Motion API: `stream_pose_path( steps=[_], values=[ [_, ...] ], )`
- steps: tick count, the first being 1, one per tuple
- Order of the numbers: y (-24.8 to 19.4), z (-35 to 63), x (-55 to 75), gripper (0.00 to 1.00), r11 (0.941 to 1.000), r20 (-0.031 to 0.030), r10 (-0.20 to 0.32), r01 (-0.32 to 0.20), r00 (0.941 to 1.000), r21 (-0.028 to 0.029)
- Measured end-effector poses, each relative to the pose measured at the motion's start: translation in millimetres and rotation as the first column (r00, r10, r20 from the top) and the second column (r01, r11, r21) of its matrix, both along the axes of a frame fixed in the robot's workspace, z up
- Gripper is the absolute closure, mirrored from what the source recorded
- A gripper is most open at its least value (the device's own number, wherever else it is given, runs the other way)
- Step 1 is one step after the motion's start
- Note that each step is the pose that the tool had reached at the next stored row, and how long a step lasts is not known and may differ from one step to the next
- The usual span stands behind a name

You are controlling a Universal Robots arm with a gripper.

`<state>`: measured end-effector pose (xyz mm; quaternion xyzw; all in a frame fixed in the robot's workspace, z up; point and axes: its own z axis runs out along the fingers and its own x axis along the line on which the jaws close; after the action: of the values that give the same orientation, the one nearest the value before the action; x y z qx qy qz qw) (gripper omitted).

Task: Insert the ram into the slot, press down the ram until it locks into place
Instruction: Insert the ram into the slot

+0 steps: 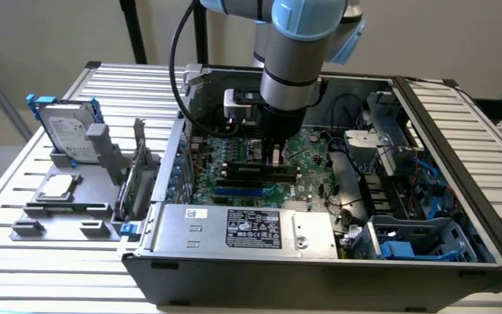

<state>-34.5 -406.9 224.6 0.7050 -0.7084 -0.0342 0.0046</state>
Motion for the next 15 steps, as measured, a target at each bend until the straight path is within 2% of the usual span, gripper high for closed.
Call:
stream_pose_path(
  steps=[7,15],
  values=[
    [0.2,-0.8,0.0,0.86,1.0000,0.0000,0.000,0.000,1.0000,-0.0033],
    [1.5,-1.8,0.0,0.86,1.0000,0.0000,0.000,0.000,1.0000,-0.0037]
  ],
)
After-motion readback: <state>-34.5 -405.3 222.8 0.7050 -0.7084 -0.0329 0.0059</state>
